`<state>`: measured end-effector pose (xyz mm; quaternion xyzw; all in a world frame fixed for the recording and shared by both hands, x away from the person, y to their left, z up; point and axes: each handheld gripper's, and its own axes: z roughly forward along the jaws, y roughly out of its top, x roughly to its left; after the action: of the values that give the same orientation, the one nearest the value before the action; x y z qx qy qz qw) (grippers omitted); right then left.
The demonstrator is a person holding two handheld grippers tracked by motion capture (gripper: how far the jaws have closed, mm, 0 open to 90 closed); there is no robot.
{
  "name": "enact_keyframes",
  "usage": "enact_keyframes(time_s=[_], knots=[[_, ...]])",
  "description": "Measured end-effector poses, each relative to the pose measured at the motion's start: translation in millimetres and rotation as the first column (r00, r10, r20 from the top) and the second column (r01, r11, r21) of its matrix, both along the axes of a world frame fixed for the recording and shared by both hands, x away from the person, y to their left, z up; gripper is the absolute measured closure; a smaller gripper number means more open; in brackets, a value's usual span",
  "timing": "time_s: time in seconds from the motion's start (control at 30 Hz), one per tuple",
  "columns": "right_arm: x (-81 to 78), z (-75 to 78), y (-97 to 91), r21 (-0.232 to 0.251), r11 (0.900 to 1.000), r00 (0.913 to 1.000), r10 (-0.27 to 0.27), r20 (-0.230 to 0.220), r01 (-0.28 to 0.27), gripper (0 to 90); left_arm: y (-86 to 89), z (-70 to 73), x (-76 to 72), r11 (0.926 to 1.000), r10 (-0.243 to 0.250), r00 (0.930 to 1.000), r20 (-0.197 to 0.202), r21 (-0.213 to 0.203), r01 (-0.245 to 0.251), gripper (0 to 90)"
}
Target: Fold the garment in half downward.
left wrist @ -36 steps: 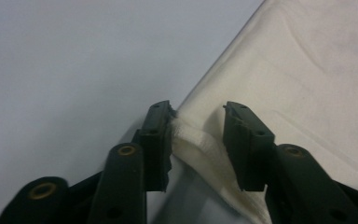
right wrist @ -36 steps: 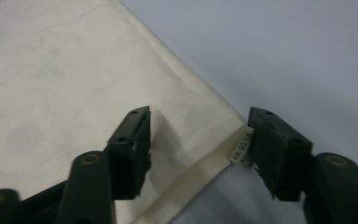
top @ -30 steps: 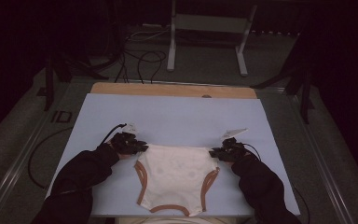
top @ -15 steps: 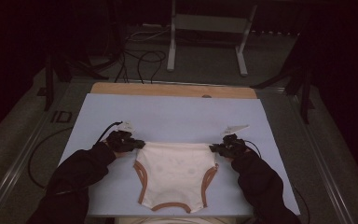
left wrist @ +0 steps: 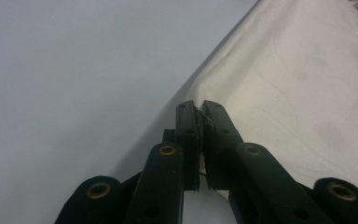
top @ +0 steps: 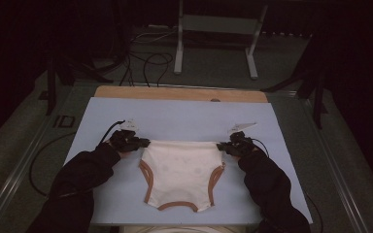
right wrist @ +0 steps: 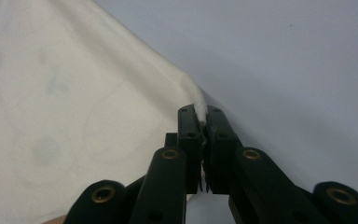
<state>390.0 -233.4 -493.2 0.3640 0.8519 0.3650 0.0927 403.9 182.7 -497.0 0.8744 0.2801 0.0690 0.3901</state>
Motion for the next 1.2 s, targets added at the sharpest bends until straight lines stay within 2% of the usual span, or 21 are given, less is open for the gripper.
enact_keyframes(time_s=[0.27,0.37,0.6,0.83,0.97,1.2], knots=[[11.2,2.7,1.2,-0.008,0.9999,1.0000,-0.008,0.000,0.008,86.6,-3.0,1.9,7.6,0.9997,0.020,0.9996,0.023,0.016,-0.020,86.1],[18.6,5.2,0.3,0.002,0.9998,0.9999,-0.017,0.001,0.017,86.6,-5.2,2.8,12.6,0.9992,0.035,0.9989,0.032,0.020,-0.035,86.1],[28.6,7.8,0.6,-0.008,0.9993,0.9994,-0.035,0.000,0.035,86.5,-6.3,4.1,19.7,0.9983,0.059,0.9974,0.041,0.003,-0.059,86.0],[45.5,3.6,2.2,-0.020,0.9978,0.9979,-0.064,-0.004,0.064,86.5,-9.2,3.1,29.3,0.9968,0.079,0.9961,0.040,0.009,-0.080,86.0],[51.6,1.7,2.6,-0.013,0.9971,0.9971,-0.075,-0.014,0.075,86.5,-8.9,3.0,34.3,0.9958,0.091,0.9949,0.043,0.007,-0.091,85.8],[59.6,-3.1,4.5,-0.015,0.9951,0.9951,-0.098,-0.015,0.097,86.5,-10.1,-2.0,43.2,0.9940,0.104,0.9936,0.044,0.027,-0.105,85.8]])
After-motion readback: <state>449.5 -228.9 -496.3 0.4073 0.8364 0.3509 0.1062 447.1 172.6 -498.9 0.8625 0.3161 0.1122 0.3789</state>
